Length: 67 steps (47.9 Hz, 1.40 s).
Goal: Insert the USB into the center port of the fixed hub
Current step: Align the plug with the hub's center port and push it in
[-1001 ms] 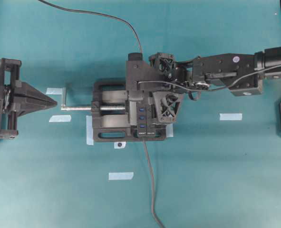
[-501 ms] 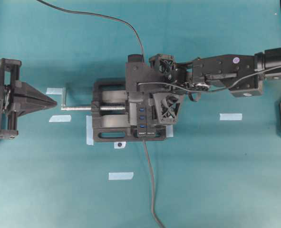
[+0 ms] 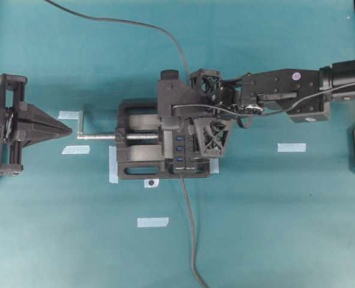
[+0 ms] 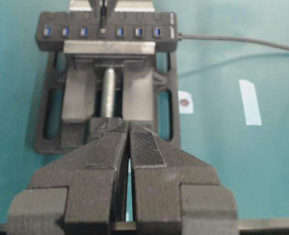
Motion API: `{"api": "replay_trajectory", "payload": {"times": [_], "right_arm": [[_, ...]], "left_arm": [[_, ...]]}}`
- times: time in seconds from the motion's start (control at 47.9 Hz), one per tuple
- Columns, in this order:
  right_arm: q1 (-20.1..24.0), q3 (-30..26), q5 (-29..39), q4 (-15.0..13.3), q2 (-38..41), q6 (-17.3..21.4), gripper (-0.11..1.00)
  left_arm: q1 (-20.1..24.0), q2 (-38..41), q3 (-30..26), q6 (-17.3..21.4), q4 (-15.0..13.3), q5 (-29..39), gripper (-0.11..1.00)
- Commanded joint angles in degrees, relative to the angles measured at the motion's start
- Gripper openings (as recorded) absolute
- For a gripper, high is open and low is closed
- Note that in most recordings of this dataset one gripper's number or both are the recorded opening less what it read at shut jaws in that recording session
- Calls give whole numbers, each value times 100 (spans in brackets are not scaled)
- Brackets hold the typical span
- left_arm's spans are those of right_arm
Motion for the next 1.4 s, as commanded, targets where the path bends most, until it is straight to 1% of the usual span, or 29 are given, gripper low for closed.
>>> {"api": "replay_trajectory", "payload": {"times": [0.0,0.981,1.377], "right_arm": [[26,-158,-26,18,-79,18,9],[26,-132,0,18,132,9,9],[26,-105,132,18,132,9,9]], "left_arm": [[9,18,-62,-9,9,-53,0],[9,9,-53,-35,9,-62,0],[9,9,-26,-26,9,-62,0]]}}
